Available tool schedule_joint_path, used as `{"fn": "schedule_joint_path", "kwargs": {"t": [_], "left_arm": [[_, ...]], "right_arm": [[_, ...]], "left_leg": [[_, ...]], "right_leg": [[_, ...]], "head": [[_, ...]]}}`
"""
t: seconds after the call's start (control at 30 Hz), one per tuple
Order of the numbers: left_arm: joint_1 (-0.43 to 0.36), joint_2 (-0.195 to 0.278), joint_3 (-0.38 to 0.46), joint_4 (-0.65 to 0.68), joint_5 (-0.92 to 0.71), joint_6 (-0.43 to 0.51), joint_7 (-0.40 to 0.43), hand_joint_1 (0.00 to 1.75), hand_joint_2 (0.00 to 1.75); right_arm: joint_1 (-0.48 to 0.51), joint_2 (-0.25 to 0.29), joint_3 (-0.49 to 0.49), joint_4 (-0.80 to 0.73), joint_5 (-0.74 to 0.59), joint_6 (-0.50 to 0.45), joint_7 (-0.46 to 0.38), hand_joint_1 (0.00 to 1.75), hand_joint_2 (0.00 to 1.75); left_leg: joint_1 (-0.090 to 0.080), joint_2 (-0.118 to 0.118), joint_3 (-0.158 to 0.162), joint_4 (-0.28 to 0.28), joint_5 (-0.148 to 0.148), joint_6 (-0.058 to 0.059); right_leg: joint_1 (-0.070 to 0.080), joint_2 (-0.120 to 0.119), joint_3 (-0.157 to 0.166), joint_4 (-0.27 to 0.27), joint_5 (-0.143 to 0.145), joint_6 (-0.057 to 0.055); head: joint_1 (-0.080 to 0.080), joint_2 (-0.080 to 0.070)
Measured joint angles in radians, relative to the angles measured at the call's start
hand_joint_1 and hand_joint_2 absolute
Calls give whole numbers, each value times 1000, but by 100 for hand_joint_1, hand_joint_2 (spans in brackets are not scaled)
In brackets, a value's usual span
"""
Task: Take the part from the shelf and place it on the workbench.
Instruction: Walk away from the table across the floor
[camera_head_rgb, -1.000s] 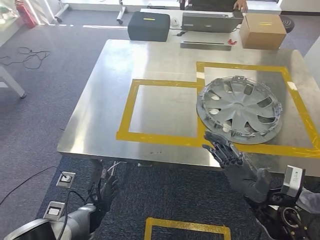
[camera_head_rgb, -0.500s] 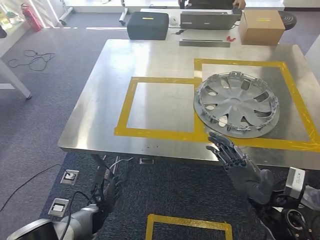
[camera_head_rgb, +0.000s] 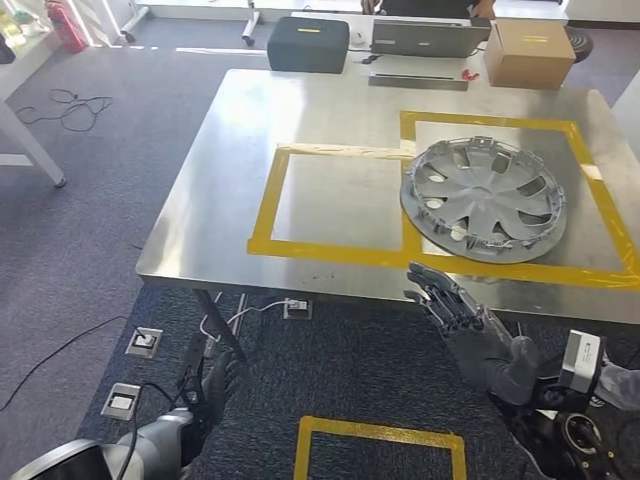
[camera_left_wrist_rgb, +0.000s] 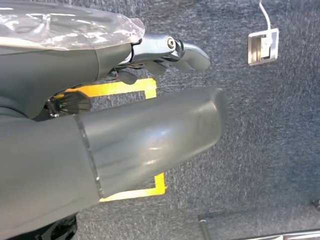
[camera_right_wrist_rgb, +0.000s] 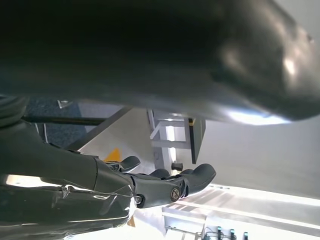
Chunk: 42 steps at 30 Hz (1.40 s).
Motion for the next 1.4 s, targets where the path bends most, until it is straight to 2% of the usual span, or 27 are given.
{"fn": "schedule_joint_path", "kwargs": {"t": [0.1, 0.13, 0.17, 0.2, 0.3, 0.37, 0.43, 0.47, 0.5, 0.53, 0.6, 0.63, 0.67, 0.7, 0.77, 0.83, 0.87, 0.97, 1.0, 1.07, 1.13, 1.17, 1.2, 1.23, 1.27, 1.33, 1.4], "left_arm": [[0, 0, 0, 0, 0, 0, 2, 0, 0], [1, 0, 0, 0, 0, 0, 3, 0, 0], [2, 0, 0, 0, 0, 0, 3, 0, 0], [3, 0, 0, 0, 0, 0, 3, 0, 0], [4, -2, 0, 0, 0, 0, 3, 0, 0], [3, -2, 0, 0, 1, 0, 3, 0, 0], [4, -1, 0, 0, 1, 0, 2, 0, 0], [5, -1, 0, 0, 1, 0, 2, 0, 0], [5, 0, 0, 0, 1, 0, 2, 0, 0], [5, 0, 0, 0, 1, 0, 2, 0, 0], [5, 0, 0, 0, 3, 0, 1, 0, 0], [7, 0, 0, 0, 3, 0, 1, 0, 0], [8, 0, 0, 0, 3, 0, 1, 0, 0], [9, 0, 0, 0, 3, 0, 1, 0, 0], [8, 1, 0, 0, 4, 0, -1, 0, 0], [7, 1, 0, 0, 7, 0, -6, 0, 0], [7, 1, 0, 0, 8, 0, -8, 0, 0], [10, 4, 0, 0, 11, 0, -11, 0, 0], [10, 5, 0, 0, 12, 0, -12, 0, 0], [10, 7, 0, 0, 14, 0, -13, 0, 0], [13, 8, 0, 0, 15, 0, -14, 0, 0], [15, 8, 0, 0, 15, 0, -14, 0, 0], [17, 9, 1, 0, 17, 1, -14, 0, 0], [19, 9, 1, 0, 18, 1, -14, 0, 0], [20, 10, 1, 0, 20, 2, -14, 0, 0], [20, 10, 1, 0, 22, 2, -16, 0, 0], [20, 12, 2, 0, 23, 3, -19, 0, 0]], "right_arm": [[1, 0, 0, 1, 1, 0, 0, 0, 0], [2, 0, 0, 1, 1, 0, 0, 0, 0], [2, 0, 0, 2, 1, 0, 0, 0, 0], [2, 0, 0, 2, 2, 0, 0, 0, 0], [1, 0, 0, 2, 2, 0, 0, 0, 0], [0, 0, 0, 2, 2, 0, -1, 0, 0], [0, 0, -1, 2, 2, 0, 0, 0, 0], [-1, 0, 0, 1, 3, -2, 1, 0, 0], [-2, 0, 0, 1, 3, -3, 2, 0, 0], [-3, 0, 0, 1, 4, -5, 3, 0, 0], [-4, 0, -1, 1, 4, -10, 7, 0, 0], [-3, 0, -1, 1, 4, -11, 8, 0, 0], [-3, 0, -1, 1, 5, -13, 9, 0, 0], [-2, 0, 0, 1, 5, -15, 11, 0, 0], [-2, 0, 0, 1, 4, -30, 22, 0, 0], [-5, 0, -2, 1, 3, -53, 40, 0, 0], [-7, 0, -2, 1, 3, -64, 49, 0, 0], [-11, 0, -3, 2, 4, -92, 73, 0, 0], [-11, 0, -4, 4, 5, -98, 77, 0, 0], [-12, 0, -5, 6, 6, -109, 81, 0, 0], [-12, 0, -6, 10, 7, -120, 82, 0, 0], [-12, 0, -6, 12, 7, -126, 82, 0, 0], [-12, 0, -7, 15, 8, -132, 83, 0, 0], [-13, 0, -8, 18, 7, -136, 82, 0, 0], [-13, 0, -9, 20, 3, -136, 80, 0, 0], [-17, 0, -13, 24, -12, -131, 73, 0, 0], [-22, 0, -16, 28, -27, -122, 67, 0, 0]], "left_leg": [[-2, -3, -24, -1, 19, 9], [-3, -6, -33, 0, 26, 10], [-5, -10, -42, 0, 33, 9], [-6, -15, -49, 1, 39, 8], [-9, -28, -63, 1, 56, -1], [-7, -35, -69, 1, 70, -12], [-5, -42, -74, 0, 81, -24], [-5, -41, -80, 8, 73, -29], [-4, -36, -94, 33, 48, -33], [-2, -27, -116, 83, 4, -37], [5, -12, -170, 227, -92, -48], [9, -9, -188, 290, -117, -54], [12, -7, -191, 324, -117, -59], [15, -6, -174, 321, -95, -62], [21, 0, -83, 208, -40, -66], [20, 6, 18, 60, -36, -61], [18, 6, 44, 18, -45, -56], [12, 5, 41, 2, -40, -30], [11, 6, 34, 1, -31, -19], [11, 8, 13, -3, -10, -3], [7, 6, -10, -2, 8, 3], [5, 4, -21, -1, 16, 3], [3, 2, -32, 0, 24, 2], [2, 0, -41, 0, 31, 0], [1, -2, -49, 1, 38, -2], [-1, -4, -59, 2, 51, -10], [-1, -5, -64, 1, 65, -21]], "right_leg": [[-1, 2, -68, 203, -131, 6], [-1, 2, -78, 253, -153, 6], [-1, 2, -68, 264, -154, 4], [0, 3, -37, 230, -137, 1], [5, 24, 113, -1, -71, -17], [10, 36, 154, -69, -62, -22], [11, 27, 153, -75, -48, -29], [9, 20, 149, -80, -39, -35], [6, 13, 141, -85, -29, -42], [4, 6, 130, -89, -17, -48], [5, -4, 101, -88, 3, -54], [5, -8, 86, -88, 13, -53], [5, -12, 72, -87, 23, -51], [5, -16, 58, -86, 32, -48], [4, -22, 35, -80, 47, -41], [7, -25, 18, -69, 58, -30], [7, -27, 13, -63, 62, -24], [2, -26, 6, -56, 70, -6], [0, -21, -4, -39, 51, -1], [-3, -8, -40, 58, -37, 6], [-2, -3, -75, 201, -126, 10], [-2, -2, -79, 246, -140, 11], [-2, -1, -65, 255, -132, 9], [-2, 0, -32, 222, -108, 6], [-1, 1, 18, 154, -79, 1], [3, 6, 118, 0, -53, -10], [9, 9, 155, -68, -52, -16]], "head": [[10, 0], [11, 0], [11, 0], [11, 0], [10, 0], [11, 0], [12, 0], [12, 0], [11, 0], [9, 0], [3, 0], [0, 0], [-2, 0], [-5, 0], [-8, 0], [-12, 0], [-11, 0], [-3, 0], [0, 0], [7, 0], [13, 0], [14, 0], [14, 0], [14, 0], [14, 0], [13, 0], [10, 0]]}}
